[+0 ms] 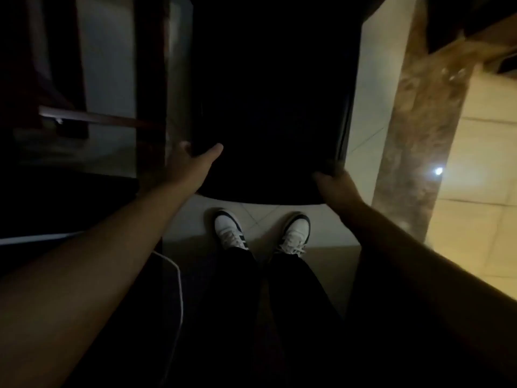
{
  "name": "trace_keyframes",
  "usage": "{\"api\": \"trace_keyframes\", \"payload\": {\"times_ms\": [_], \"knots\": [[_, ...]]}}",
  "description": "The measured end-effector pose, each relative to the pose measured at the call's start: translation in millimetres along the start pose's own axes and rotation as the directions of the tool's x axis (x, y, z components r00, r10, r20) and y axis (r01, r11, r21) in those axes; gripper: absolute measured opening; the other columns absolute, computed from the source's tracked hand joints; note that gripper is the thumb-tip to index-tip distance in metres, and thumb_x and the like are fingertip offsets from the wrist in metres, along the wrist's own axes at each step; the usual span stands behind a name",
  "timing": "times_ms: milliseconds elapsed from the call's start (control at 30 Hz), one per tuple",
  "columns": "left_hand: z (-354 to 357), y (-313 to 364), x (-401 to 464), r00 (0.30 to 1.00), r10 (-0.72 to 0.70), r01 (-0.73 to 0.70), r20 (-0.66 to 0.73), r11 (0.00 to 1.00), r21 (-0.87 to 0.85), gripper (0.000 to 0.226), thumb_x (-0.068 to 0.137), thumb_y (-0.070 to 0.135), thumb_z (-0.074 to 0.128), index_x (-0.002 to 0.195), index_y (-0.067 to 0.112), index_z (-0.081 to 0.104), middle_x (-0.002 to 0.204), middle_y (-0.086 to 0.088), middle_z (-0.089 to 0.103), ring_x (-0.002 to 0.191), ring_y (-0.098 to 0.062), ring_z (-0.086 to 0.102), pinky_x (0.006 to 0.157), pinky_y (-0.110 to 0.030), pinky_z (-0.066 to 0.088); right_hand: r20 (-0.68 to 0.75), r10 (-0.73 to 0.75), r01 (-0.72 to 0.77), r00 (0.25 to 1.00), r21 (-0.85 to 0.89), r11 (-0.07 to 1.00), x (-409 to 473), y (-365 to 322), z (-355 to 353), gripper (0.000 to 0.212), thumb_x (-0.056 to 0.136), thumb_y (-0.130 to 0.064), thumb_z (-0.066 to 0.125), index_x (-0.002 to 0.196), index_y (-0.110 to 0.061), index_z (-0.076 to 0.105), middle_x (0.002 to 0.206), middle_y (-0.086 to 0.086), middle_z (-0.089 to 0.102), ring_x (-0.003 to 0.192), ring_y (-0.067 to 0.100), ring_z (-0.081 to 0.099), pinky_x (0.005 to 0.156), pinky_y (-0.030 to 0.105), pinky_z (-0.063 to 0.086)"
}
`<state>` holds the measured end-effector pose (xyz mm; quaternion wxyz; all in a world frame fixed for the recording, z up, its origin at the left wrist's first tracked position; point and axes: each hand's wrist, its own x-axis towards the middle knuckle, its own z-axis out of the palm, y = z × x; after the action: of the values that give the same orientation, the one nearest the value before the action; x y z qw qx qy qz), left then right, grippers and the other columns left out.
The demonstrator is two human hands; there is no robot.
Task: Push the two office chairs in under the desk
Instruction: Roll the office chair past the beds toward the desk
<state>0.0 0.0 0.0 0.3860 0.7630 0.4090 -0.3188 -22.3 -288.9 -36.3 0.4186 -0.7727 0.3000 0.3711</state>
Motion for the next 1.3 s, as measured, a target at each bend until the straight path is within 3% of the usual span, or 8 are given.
{"api": "trace_keyframes", "payload": {"times_ms": [133, 400, 567, 733, 867, 967, 1133, 1300], "knots": [[38.6, -60.2, 78.9, 0.995, -0.096, 0.095, -0.005, 0.984, 0.148, 0.099, 0.077, 0.064, 0.067, 0.152, 0.015, 0.024, 0.156, -0.013, 0.03, 0.138, -0.034, 0.034, 0.11, -0.045, 0.033, -0.076, 0.111, -0.116, 0.991, -0.064, 0.991, 76.0, 59.4, 27.1, 0.067, 0.09, -0.04, 0.062, 0.145, -0.015, 0.034, 0.135, 0.015, 0.056, 0.116, 0.037, 0.057, 0.096, 0.05, 0.049], [70.7, -136.6, 173.4, 0.951, -0.293, 0.291, 0.098, 0.956, 0.037, 0.14, 0.039, 0.084, 0.067, 0.153, 0.02, 0.019, 0.157, -0.011, 0.029, 0.14, -0.034, 0.032, 0.113, -0.051, 0.03, -0.253, 0.16, -0.157, 0.954, 0.032, 0.987, 163.3, 130.1, 43.4, 0.104, 0.073, -0.062, 0.071, 0.151, -0.02, 0.017, 0.147, 0.016, 0.039, 0.13, 0.037, 0.044, 0.103, 0.05, 0.046], [87.5, -159.6, 194.6, 0.955, -0.275, 0.285, 0.108, 0.954, -0.093, 0.106, 0.065, 0.07, 0.071, 0.149, 0.018, 0.032, 0.152, -0.005, 0.039, 0.136, -0.026, 0.038, 0.104, -0.04, 0.031, -0.342, 0.233, -0.206, 0.91, 0.116, 0.972, 194.2, 152.1, 53.7, 0.105, 0.064, -0.066, 0.075, 0.147, -0.024, 0.027, 0.144, 0.01, 0.034, 0.128, 0.034, 0.042, 0.091, 0.031, 0.044], [96.9, -169.7, 206.8, 0.969, -0.239, 0.245, 0.06, 0.961, -0.131, 0.105, 0.064, 0.071, 0.07, 0.148, 0.018, 0.035, 0.151, -0.007, 0.041, 0.133, -0.027, 0.041, 0.103, -0.04, 0.035, -0.479, 0.201, -0.223, 0.855, 0.011, 0.975, 205.5, 163.9, 46.4, 0.118, 0.046, -0.082, 0.07, 0.141, -0.025, 0.031, 0.142, 0.012, 0.039, 0.131, 0.034, 0.039, 0.102, 0.053, 0.044], [107.3, -170.6, 212.2, 0.973, -0.185, 0.21, 0.138, 0.959, -0.19, 0.109, 0.056, 0.074, 0.066, 0.147, 0.022, 0.036, 0.15, -0.004, 0.043, 0.129, -0.021, 0.044, 0.102, -0.041, 0.036, -0.339, 0.24, -0.183, 0.909, 0.192, 0.964, 209.8, 178.2, 38.3, 0.126, 0.052, -0.07, 0.08, 0.152, -0.029, 0.016, 0.153, 0.011, 0.03, 0.136, 0.034, 0.037, 0.101, 0.047, 0.045], [119.2, -174.4, 213.5, 0.983, -0.163, 0.177, 0.084, 0.965, -0.195, 0.109, 0.058, 0.076, 0.064, 0.147, 0.021, 0.038, 0.152, -0.005, 0.04, 0.137, -0.024, 0.038, 0.113, -0.044, 0.029, -0.19, 0.261, -0.189, 0.946, 0.329, 0.925, 208.1, 191.7, 33.7, 0.108, 0.055, -0.062, 0.081, 0.143, -0.019, 0.035, 0.128, 0.003, 0.055, 0.104, 0.018, 0.061, 0.072, 0.028, 0.053], [120.8, -177.5, 210.9, 0.984, -0.163, 0.152, -0.073, 0.979, -0.136, 0.117, 0.05, 0.083, 0.061, 0.144, 0.017, 0.042, 0.148, -0.009, 0.045, 0.133, -0.028, 0.042, 0.096, -0.035, 0.035, -0.061, 0.229, -0.207, 0.972, 0.251, 0.946, 214.5, 194.1, 12.8, 0.08, 0.062, -0.062, 0.078, 0.125, -0.018, 0.056, 0.113, 0.0, 0.067, 0.103, 0.017, 0.06, 0.089, 0.043, 0.047], [112.4, -176.9, 193.8, 0.976, -0.181, 0.161, -0.121, 0.974, -0.161, 0.145, 0.031, 0.094, 0.06, 0.152, 0.022, 0.026, 0.157, -0.008, 0.03, 0.141, -0.03, 0.031, 0.111, -0.046, 0.029, -0.112, 0.217, -0.191, 0.97, 0.21, 0.959, 200.1, 179.3, 12.5, 0.099, 0.055, -0.067, 0.079, 0.134, -0.016, 0.049, 0.119, 0.002, 0.062, 0.096, 0.016, 0.058, 0.062, 0.029, 0.043]]}}
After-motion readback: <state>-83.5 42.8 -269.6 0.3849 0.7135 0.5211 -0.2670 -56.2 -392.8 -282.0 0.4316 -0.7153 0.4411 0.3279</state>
